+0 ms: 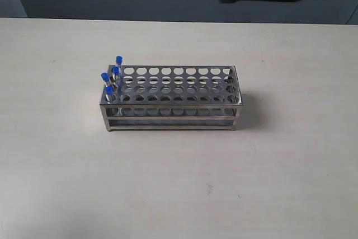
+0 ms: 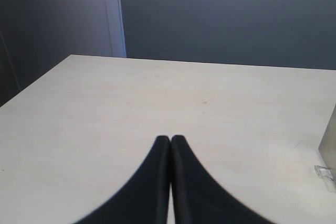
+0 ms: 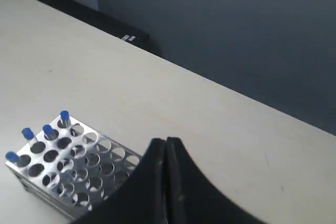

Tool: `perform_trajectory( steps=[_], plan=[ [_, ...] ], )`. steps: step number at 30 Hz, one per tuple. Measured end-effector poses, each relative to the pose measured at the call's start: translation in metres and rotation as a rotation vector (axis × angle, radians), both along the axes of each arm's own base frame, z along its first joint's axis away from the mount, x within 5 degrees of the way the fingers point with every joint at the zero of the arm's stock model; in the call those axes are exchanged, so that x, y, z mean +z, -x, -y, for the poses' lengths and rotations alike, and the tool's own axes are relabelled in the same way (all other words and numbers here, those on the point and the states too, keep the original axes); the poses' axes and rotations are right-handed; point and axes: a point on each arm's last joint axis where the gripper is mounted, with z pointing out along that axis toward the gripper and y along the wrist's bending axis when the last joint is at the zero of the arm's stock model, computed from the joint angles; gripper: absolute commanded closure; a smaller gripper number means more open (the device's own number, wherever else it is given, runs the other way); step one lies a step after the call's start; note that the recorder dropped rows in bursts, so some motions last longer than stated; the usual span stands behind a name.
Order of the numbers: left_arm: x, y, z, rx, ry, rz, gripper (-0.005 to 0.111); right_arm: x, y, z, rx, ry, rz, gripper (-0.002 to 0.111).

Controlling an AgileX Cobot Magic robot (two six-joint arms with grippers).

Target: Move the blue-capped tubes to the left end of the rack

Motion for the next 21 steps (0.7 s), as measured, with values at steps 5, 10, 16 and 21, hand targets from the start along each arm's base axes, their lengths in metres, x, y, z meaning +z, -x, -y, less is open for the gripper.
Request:
perform_trajectory(
  steps=[5,10,16,21],
  plan=[
    [0.0,0.0,0.0,0.0,0.0,0.0,0.106,-0.012,0.071,0.051,-0.064,-0.119,-0.069,0.108],
    [0.0,0.0,0.0,0.0,0.0,0.0,0.106,-0.006,0.123,0.084,-0.086,-0.177,-0.092,0.108],
    [0.0,0.0,0.0,0.0,0.0,0.0,0.106,-0.054,0.14,0.103,-0.111,-0.216,0.099,0.108],
    [0.0,0.0,0.0,0.0,0.0,0.0,0.106,-0.136,0.158,0.129,-0.358,-0.302,0.135,0.108]
  ],
)
